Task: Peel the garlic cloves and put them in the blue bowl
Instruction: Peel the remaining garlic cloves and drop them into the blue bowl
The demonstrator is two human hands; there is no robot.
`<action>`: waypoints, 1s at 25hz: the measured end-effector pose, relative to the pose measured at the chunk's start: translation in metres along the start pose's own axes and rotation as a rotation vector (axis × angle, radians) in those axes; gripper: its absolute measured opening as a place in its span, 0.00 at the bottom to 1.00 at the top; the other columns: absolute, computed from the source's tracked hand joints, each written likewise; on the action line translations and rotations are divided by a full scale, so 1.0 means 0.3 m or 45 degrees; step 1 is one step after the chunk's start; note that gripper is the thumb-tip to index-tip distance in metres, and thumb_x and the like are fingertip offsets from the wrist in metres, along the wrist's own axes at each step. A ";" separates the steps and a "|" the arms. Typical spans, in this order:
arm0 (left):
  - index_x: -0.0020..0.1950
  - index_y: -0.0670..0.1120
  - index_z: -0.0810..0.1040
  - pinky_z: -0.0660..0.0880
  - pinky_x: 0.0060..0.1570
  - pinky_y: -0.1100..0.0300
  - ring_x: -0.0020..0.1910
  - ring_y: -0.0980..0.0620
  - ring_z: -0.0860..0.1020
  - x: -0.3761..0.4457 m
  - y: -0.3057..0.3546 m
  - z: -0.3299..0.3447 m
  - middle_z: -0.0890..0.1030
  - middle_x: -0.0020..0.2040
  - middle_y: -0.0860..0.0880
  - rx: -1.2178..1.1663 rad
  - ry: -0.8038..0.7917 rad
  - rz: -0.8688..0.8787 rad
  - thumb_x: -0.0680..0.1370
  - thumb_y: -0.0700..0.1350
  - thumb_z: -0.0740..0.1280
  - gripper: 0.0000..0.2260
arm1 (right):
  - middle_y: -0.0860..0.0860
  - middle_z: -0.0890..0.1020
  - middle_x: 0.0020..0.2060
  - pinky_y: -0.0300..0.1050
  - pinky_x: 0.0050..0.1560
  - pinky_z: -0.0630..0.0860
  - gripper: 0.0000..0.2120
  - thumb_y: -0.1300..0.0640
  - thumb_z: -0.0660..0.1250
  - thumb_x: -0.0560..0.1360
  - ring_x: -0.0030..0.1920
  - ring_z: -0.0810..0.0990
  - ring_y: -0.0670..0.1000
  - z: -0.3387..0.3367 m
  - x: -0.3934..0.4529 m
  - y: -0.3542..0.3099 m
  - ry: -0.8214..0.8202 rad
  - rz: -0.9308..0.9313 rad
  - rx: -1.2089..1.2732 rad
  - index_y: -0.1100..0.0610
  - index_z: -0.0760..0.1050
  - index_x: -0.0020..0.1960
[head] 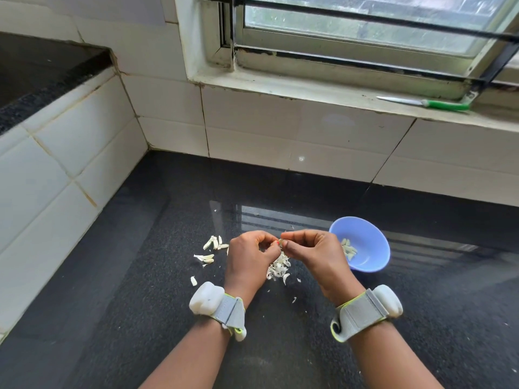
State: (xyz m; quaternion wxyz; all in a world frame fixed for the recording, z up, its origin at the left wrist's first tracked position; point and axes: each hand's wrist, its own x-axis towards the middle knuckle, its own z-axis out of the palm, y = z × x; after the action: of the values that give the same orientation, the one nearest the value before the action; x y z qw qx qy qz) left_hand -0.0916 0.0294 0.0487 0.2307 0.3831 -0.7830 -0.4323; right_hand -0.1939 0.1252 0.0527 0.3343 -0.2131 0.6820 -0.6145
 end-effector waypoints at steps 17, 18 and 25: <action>0.38 0.48 0.82 0.67 0.31 0.74 0.30 0.64 0.75 -0.006 0.016 -0.028 0.79 0.30 0.56 -0.036 -0.007 -0.054 0.71 0.45 0.72 0.03 | 0.59 0.86 0.45 0.39 0.48 0.80 0.08 0.68 0.69 0.74 0.47 0.85 0.53 0.006 -0.005 0.002 -0.159 0.101 0.258 0.62 0.81 0.52; 0.38 0.48 0.82 0.68 0.30 0.74 0.30 0.64 0.75 -0.007 0.015 -0.027 0.80 0.31 0.55 -0.060 -0.014 -0.064 0.71 0.46 0.72 0.03 | 0.59 0.86 0.45 0.38 0.48 0.80 0.09 0.67 0.71 0.73 0.47 0.85 0.53 0.004 -0.006 -0.001 -0.172 0.080 0.225 0.62 0.81 0.53; 0.38 0.48 0.80 0.67 0.30 0.74 0.28 0.66 0.74 -0.008 -0.001 -0.024 0.78 0.30 0.57 -0.136 -0.053 -0.085 0.72 0.40 0.70 0.04 | 0.52 0.84 0.39 0.36 0.41 0.79 0.06 0.63 0.67 0.76 0.40 0.81 0.46 0.002 0.007 0.027 -0.007 0.121 0.343 0.59 0.82 0.49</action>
State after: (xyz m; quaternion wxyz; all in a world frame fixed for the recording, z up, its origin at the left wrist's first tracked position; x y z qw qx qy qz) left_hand -0.0850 0.0275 0.0520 0.2200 0.3870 -0.7503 -0.4888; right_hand -0.1939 0.1246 0.0443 0.3905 -0.1355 0.6017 -0.6834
